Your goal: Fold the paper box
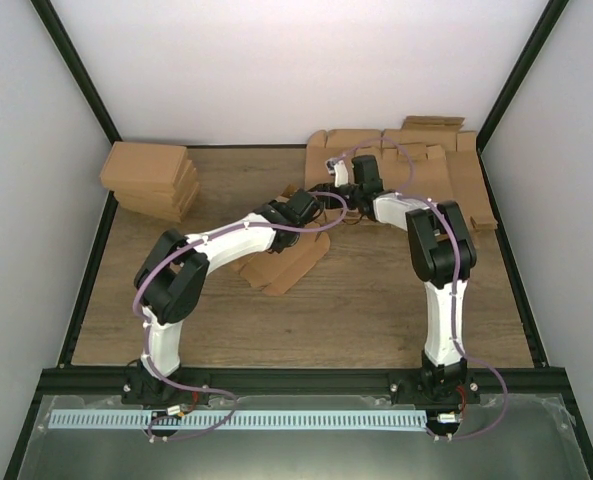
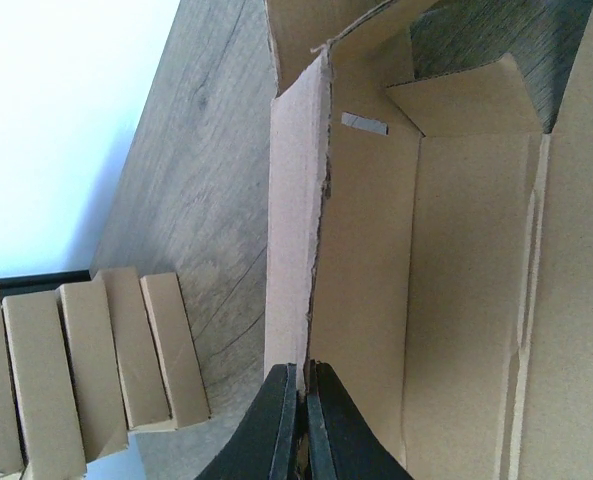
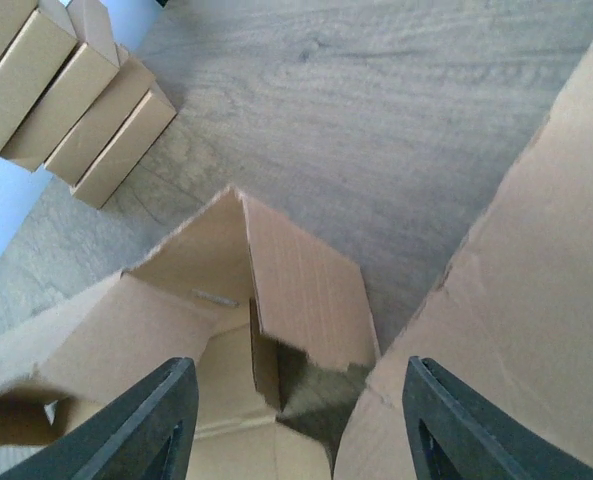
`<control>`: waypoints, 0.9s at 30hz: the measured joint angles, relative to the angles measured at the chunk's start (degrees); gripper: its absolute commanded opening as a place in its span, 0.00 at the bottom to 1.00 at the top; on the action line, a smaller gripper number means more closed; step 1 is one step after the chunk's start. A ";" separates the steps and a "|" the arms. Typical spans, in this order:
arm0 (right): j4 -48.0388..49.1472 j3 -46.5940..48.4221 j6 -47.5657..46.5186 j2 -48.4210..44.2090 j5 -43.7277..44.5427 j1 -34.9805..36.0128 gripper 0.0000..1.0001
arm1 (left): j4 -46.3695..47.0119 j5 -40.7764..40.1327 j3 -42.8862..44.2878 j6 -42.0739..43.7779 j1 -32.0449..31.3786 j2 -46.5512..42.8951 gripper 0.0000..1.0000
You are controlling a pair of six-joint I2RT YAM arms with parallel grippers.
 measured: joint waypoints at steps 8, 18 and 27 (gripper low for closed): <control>-1.95 8.22 -1.18 5.14 3.48 2.14 0.34 | -0.37 -0.96 0.00 -0.02 0.00 0.00 0.04; -7.06 11.78 -1.20 6.25 7.65 5.73 0.01 | -0.35 -2.05 -0.59 -0.33 -0.02 0.00 0.04; -10.54 6.75 -0.22 0.90 11.08 6.23 0.01 | -0.61 -2.23 -0.61 -1.05 -0.31 0.00 0.04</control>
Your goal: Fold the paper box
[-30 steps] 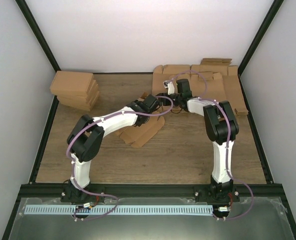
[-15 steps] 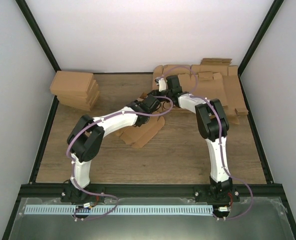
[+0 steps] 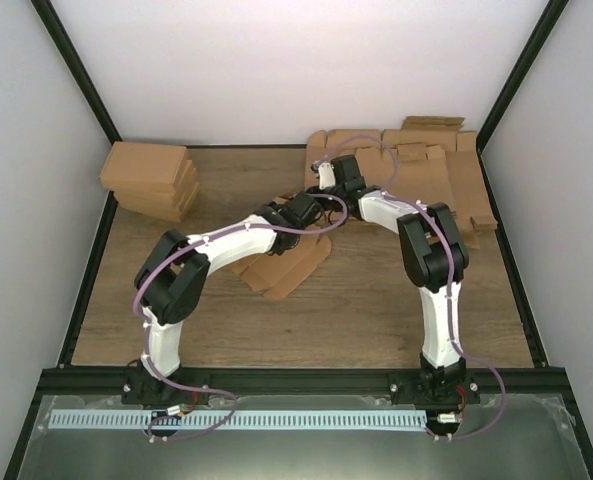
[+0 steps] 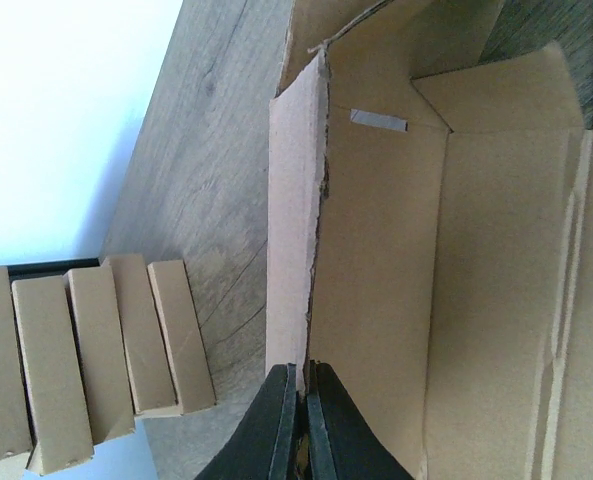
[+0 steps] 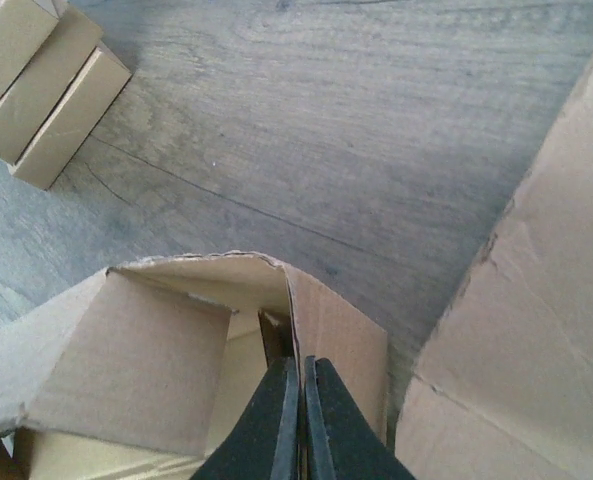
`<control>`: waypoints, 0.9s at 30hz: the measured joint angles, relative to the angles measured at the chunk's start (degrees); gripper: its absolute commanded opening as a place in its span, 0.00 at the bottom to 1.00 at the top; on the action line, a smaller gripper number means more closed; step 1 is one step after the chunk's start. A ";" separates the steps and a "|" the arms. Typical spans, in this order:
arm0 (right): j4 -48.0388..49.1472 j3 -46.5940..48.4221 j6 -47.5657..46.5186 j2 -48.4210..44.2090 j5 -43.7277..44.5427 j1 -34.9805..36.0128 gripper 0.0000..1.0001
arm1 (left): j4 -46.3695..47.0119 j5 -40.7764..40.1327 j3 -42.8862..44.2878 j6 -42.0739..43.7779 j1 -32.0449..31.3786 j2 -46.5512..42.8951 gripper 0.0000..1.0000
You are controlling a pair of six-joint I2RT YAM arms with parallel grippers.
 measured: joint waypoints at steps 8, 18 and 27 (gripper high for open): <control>3.21 -6.95 1.33 -4.15 -0.48 -0.15 0.01 | -0.50 -0.26 -0.26 -0.50 -1.09 0.00 0.04; 3.76 -10.45 3.48 -7.56 -3.91 -1.73 0.04 | -0.85 -0.50 -0.28 -1.55 -1.92 -0.04 0.04; 4.04 -11.45 7.15 -9.86 -8.57 -2.60 0.05 | -1.90 -0.61 -0.28 -2.93 -3.19 -1.14 0.04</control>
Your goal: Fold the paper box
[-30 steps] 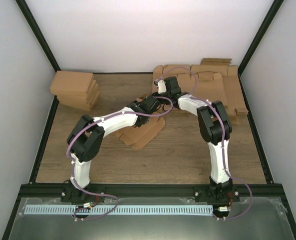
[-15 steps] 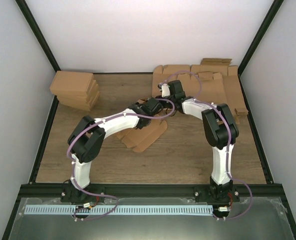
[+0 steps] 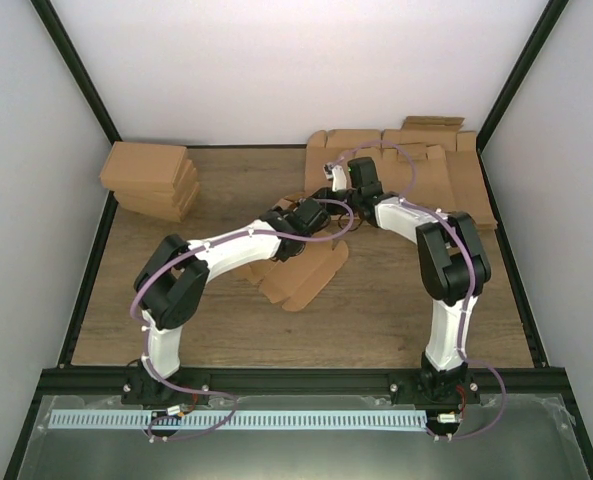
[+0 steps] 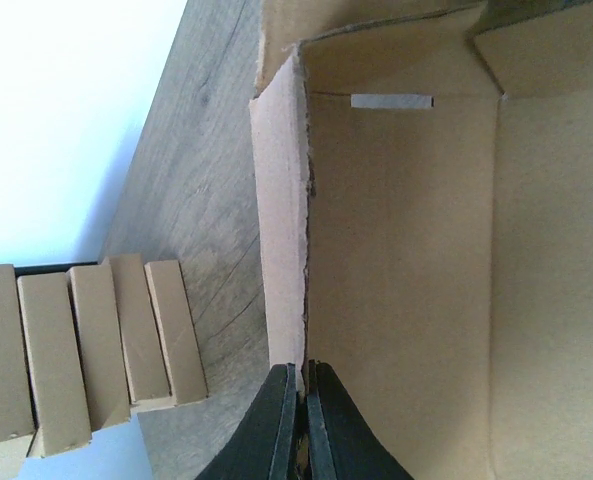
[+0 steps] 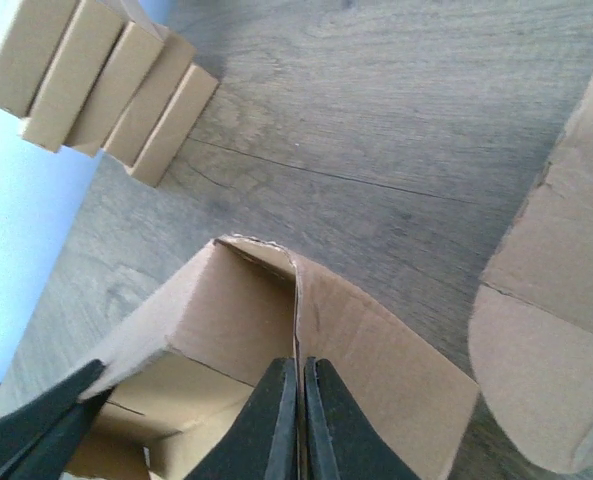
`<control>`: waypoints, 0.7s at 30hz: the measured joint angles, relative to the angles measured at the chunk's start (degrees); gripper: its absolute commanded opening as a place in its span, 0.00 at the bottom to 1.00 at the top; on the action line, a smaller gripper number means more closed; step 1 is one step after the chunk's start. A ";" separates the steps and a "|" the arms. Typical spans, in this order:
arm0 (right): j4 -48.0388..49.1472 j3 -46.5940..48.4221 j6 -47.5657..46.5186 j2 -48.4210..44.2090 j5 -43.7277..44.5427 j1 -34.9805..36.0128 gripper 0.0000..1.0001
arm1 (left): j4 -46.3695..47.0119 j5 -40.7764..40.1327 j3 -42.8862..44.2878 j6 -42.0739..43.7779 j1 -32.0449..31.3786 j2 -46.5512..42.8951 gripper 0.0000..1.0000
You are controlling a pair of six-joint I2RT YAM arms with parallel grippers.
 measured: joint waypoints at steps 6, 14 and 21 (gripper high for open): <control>0.20 -0.59 1.79 -2.27 -1.27 0.00 0.05 | -0.59 -0.44 0.20 -0.24 -0.68 -0.37 0.04; 2.80 -7.21 4.94 -5.03 -1.90 0.26 0.05 | -2.10 -0.04 0.35 -0.44 -1.55 -0.37 0.04; 6.99 -14.21 7.78 -7.89 -0.52 0.96 0.06 | -3.56 0.70 0.33 -1.40 -2.78 -0.37 0.04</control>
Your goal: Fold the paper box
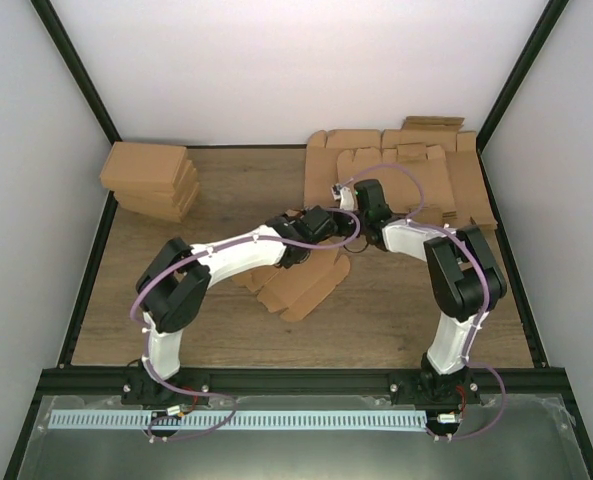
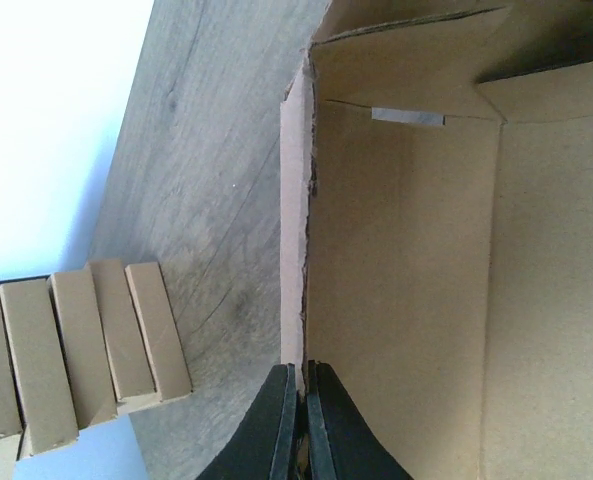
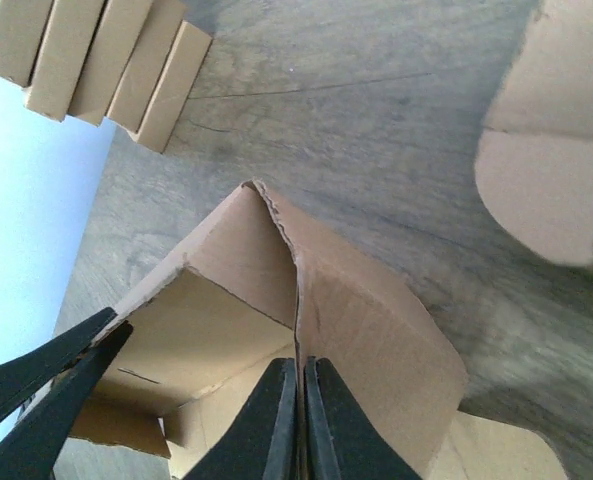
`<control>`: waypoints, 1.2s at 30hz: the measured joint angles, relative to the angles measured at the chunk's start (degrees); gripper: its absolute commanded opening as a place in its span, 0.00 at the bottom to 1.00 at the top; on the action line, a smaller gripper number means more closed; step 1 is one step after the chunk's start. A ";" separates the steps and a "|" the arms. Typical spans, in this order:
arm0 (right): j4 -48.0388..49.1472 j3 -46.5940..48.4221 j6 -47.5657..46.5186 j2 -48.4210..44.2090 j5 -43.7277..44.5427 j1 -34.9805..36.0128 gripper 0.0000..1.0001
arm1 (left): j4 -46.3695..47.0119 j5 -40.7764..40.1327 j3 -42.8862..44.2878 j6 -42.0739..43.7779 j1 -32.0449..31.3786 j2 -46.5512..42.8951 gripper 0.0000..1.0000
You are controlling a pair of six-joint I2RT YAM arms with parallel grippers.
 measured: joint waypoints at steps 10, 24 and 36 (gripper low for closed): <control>5.11 -10.03 1.22 -4.28 3.30 0.85 0.08 | 0.04 -2.75 -2.27 -0.07 -5.07 0.00 0.04; 8.15 -15.23 1.49 -7.17 4.00 1.60 0.31 | -0.22 -6.60 -4.50 -1.14 -8.26 0.00 0.04; 4.94 -15.96 -0.83 -11.89 2.47 -1.92 0.51 | 1.44 -7.50 -5.33 -2.27 -8.70 -0.24 0.04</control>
